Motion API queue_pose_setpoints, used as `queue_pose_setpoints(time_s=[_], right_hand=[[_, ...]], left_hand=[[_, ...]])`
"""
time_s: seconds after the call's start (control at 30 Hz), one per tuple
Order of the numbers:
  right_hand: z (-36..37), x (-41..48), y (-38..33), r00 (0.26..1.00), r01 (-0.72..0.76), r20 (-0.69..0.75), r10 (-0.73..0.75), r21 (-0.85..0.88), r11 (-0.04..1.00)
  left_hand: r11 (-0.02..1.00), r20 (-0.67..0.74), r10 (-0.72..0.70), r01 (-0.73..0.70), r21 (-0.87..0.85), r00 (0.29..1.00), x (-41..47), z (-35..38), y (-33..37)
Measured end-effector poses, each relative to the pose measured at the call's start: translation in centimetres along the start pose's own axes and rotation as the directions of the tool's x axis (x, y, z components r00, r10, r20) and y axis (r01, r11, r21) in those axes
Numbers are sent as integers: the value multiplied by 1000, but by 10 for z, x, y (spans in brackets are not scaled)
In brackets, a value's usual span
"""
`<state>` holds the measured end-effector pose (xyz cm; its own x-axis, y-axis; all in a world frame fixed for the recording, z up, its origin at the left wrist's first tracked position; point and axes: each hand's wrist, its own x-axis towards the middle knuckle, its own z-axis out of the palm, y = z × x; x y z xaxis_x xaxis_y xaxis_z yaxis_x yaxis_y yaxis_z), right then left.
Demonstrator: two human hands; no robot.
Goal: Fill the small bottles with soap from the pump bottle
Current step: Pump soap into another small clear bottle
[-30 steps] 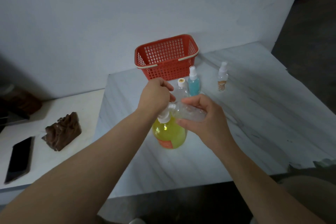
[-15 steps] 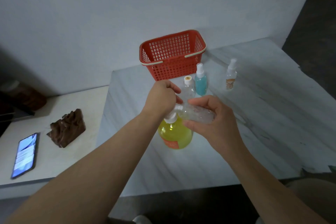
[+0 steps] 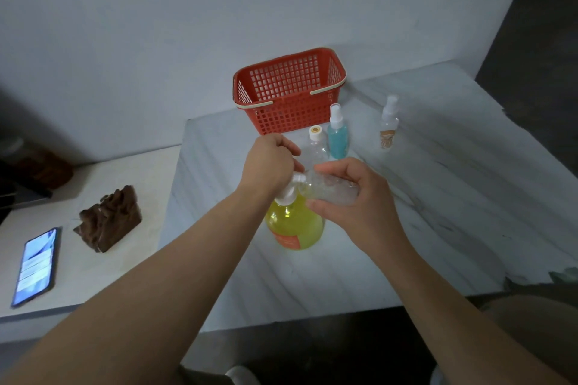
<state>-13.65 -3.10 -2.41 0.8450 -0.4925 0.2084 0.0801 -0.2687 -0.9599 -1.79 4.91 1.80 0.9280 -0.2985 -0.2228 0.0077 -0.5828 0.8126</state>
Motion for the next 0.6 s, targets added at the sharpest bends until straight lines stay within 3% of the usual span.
queue_pose_setpoints(time_s=[0.3,0.6], right_hand=[[0,2,-6,999,41,-16,-41,-10,999],[1,1,-1,999,39,-31,-39,6,999]], left_hand=[[998,24,63,-63,-10,998,1,-9,13],[999,48,22,-23,34,999,-1,-5,7]])
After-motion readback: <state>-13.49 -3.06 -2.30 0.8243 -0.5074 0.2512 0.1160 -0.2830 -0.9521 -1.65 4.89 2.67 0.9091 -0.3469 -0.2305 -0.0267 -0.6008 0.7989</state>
